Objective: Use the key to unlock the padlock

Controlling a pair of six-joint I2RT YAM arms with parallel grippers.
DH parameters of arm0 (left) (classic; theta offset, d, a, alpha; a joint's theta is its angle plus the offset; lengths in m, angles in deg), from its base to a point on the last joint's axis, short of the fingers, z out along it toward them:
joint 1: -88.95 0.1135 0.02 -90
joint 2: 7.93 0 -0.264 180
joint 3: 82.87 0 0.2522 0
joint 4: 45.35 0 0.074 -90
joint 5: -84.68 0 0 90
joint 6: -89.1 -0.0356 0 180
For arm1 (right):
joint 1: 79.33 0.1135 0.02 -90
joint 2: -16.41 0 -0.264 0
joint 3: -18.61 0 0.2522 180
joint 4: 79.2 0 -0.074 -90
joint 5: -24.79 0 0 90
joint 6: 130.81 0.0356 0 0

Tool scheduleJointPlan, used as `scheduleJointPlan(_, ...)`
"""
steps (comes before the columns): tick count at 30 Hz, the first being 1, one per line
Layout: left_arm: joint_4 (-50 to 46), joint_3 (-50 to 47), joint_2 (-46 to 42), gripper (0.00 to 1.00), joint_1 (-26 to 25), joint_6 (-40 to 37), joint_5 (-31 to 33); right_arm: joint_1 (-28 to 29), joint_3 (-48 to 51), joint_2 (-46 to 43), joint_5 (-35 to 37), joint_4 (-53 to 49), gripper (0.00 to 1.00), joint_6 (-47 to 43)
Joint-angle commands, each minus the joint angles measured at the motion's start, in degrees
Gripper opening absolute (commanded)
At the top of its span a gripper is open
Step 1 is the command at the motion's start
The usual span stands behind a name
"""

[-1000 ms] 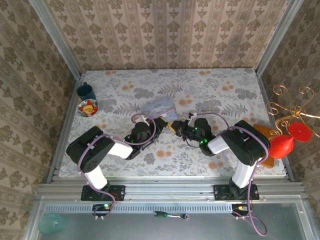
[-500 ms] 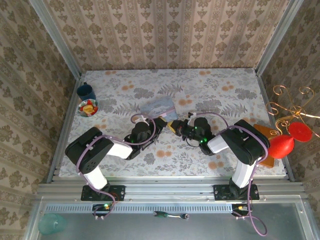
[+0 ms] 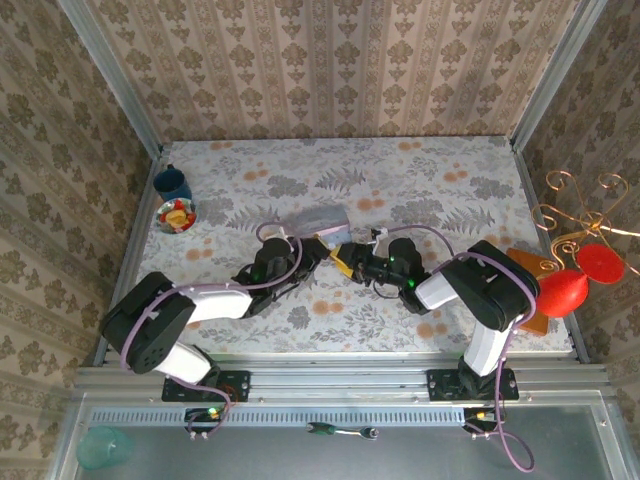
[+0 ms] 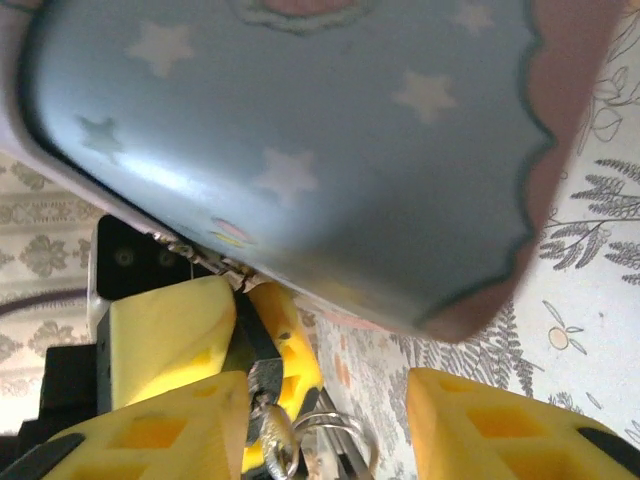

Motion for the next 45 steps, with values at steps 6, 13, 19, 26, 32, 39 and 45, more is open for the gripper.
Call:
scheduleJointPlan(6,-8.30,1.63,-5.54,0.00,4.76,-6.51,-8.54,-0.37,2.33,-4.20,-2.94,-3.33,0.51,-9.73)
scheduleJointPlan(13,-22.24,3.81,-8.98,0.00,9.33,-16.00,-12.30,0.92,0.29,-12.81,-0.19,-21.66,0.53,-20.24)
scheduleJointPlan(19,-29.38,5.00,-9.50,0.00,12.38,-21.80,-15.36,6.60,-7.80,-26.05,13.27,-55.51,0.55,-41.18)
scheduleJointPlan(26,-28.86,4.19,-6.48,0.00,13.63,-26.96,-15.42,9.56,-10.93,-31.37,22.81,-67.34,0.57,-50.52)
scheduleJointPlan(32,-24.56,5.70,0.17,0.00,14.20,-29.13,-19.22,16.65,-11.57,-31.40,34.36,-69.43,0.60,-58.13)
scheduleJointPlan(39,-19.22,7.93,7.41,0.00,14.43,-31.04,-24.05,27.00,-7.78,-30.41,46.05,-61.12,0.61,-67.17)
scheduleJointPlan(45,-10.96,5.92,11.10,0.00,14.51,-27.99,-28.16,31.97,-5.59,-25.26,52.14,-52.43,0.62,-73.73)
